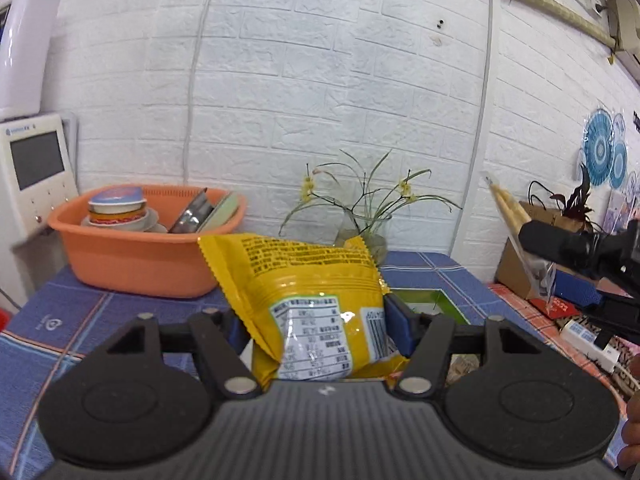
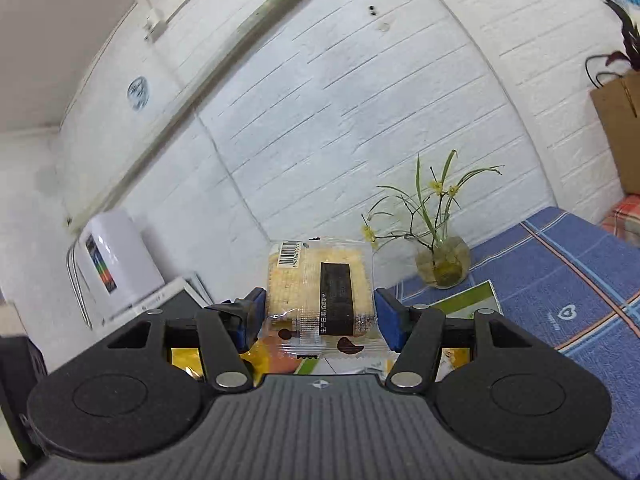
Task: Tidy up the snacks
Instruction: 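Lift both snacks and carry them over the green box, then lower both snacks into the green box and open both tools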
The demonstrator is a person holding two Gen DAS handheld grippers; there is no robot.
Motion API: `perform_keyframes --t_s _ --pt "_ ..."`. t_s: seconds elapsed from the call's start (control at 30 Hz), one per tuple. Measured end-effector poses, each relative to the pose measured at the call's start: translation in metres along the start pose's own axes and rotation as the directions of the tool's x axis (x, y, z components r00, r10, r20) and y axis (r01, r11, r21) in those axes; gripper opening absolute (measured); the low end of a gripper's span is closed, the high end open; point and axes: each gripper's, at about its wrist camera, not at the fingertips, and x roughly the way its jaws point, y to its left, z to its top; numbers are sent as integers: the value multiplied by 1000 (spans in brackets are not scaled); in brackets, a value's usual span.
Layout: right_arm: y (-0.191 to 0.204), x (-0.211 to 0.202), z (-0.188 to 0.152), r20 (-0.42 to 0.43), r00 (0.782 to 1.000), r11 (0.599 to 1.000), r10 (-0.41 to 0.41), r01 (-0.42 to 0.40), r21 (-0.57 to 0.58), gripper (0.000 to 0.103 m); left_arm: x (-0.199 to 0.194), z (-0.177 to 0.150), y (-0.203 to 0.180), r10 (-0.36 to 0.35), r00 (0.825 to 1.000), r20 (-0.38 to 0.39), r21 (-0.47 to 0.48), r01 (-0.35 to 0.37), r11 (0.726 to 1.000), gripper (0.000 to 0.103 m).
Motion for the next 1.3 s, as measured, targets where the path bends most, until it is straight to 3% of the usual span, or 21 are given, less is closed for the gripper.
perform_keyframes --t_s 0.07,0.13,0.3,0.37,0.5,0.83,1.03,1.13,1.3 --pt "-3 5 4 11 1000 1000 -24 24 -10 96 13 0 -1 -8 1000 -5 -24 8 1000 64" --pt "-1 10 -2 15 997 992 -74 75 -106 96 24 -4 0 -15 1000 -11 -43 14 999 64" --pt "-8 24 -28 48 978 944 -204 210 -254 97 46 -21 6 -5 1000 -31 -73 3 997 63" --pt "-10 30 -34 45 973 928 -225 228 -294 96 56 -25 6 0 997 -71 -61 -5 998 63" --pt "-12 39 -44 18 970 910 -241 233 -343 97 59 -29 -1 18 998 -67 1 -18 1000 63" --pt "-17 52 -58 -7 960 879 -278 252 -405 97 67 -36 -8 23 997 -80 57 -19 998 63" --pt "-29 58 -60 -21 939 874 -343 311 -373 100 72 -40 -7 31 996 -83 70 -25 997 72" --pt "-30 56 -58 -33 943 887 -331 299 -351 102 69 -39 -7 53 997 -64 83 -47 995 82" --pt "-27 49 -50 -32 954 909 -298 273 -315 103 57 -32 -10 88 996 -12 120 -86 989 87"
